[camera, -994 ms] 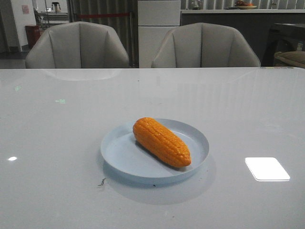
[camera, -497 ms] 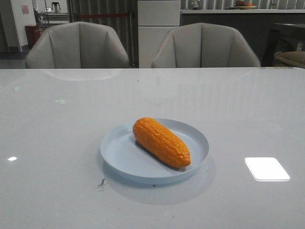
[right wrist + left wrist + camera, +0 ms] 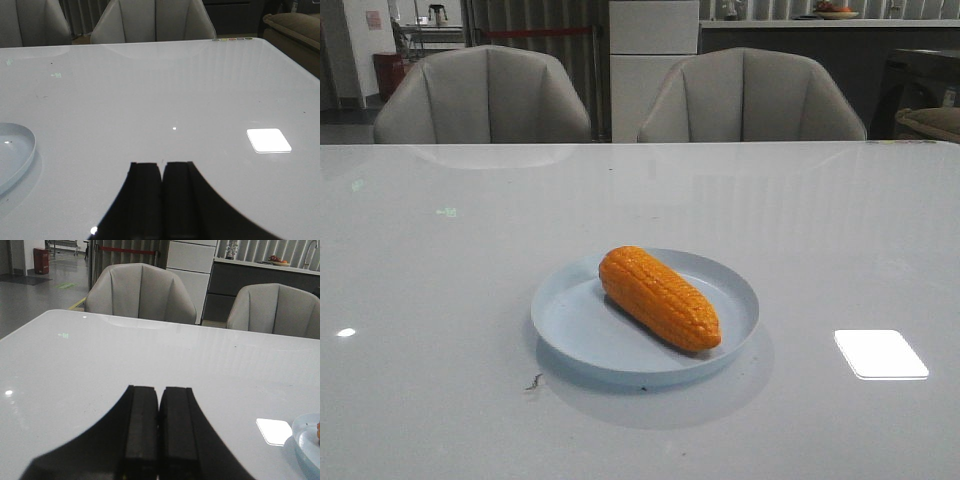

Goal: Place corn on plate with both arms

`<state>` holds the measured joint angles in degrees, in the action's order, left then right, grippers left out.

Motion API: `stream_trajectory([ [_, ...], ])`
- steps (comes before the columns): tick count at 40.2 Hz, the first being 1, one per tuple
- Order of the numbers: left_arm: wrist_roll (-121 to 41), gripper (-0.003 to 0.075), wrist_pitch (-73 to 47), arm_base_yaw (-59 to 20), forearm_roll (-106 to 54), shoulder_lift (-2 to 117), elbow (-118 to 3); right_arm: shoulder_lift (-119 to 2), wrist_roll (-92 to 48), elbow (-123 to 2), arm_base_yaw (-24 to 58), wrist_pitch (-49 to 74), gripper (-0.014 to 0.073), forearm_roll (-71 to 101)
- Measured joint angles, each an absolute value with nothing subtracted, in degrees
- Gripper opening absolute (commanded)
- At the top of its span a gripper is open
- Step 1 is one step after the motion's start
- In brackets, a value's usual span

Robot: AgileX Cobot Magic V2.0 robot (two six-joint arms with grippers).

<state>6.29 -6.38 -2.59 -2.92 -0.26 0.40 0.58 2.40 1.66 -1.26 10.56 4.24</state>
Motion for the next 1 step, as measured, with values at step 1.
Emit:
stream_trajectory([
  [1, 6.29, 0.0090, -6.38, -2.59, -2.92, -0.26, 0.40, 0.58, 2.40, 1.66, -1.26, 10.56, 0.0056, 4.24],
])
